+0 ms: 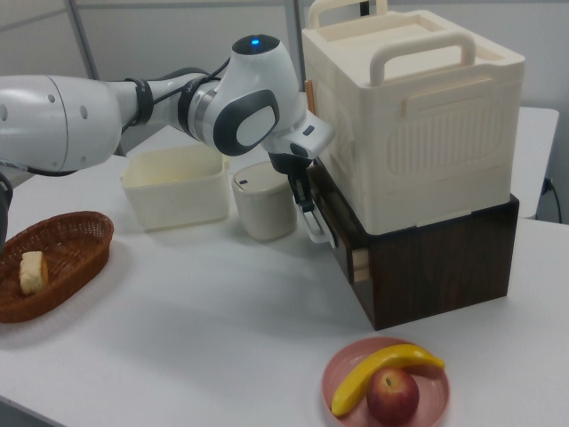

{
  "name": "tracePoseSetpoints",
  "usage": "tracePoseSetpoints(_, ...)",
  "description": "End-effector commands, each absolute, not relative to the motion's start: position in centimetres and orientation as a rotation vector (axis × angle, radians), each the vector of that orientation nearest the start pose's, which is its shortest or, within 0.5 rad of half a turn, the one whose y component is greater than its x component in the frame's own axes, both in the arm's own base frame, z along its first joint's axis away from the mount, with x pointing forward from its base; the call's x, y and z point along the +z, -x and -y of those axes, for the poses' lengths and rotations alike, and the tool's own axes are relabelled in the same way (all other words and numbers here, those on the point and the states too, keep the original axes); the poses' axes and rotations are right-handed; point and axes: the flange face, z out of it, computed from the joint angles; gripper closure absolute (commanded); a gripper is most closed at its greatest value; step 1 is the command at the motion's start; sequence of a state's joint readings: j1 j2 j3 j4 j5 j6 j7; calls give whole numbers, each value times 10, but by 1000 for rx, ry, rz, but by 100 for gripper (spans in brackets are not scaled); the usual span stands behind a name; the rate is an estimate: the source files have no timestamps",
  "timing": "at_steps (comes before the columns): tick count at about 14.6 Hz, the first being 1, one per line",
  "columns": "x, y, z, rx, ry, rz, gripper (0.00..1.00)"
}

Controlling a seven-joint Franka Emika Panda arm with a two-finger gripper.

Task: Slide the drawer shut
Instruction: 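Push the drawer front inward into the wooden cabinet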

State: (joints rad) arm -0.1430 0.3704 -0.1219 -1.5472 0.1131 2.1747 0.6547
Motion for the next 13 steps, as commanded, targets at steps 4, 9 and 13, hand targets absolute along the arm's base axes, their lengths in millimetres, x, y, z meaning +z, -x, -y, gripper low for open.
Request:
tracePoseSetpoints(4, 474, -676, 170, -418, 2666, -1365, 100)
tracePoseSetpoints(9, 477, -676, 164, -420, 2681, -1335, 100)
tracePoseSetpoints(13, 487, -675, 155, -429, 2674, -1317, 100)
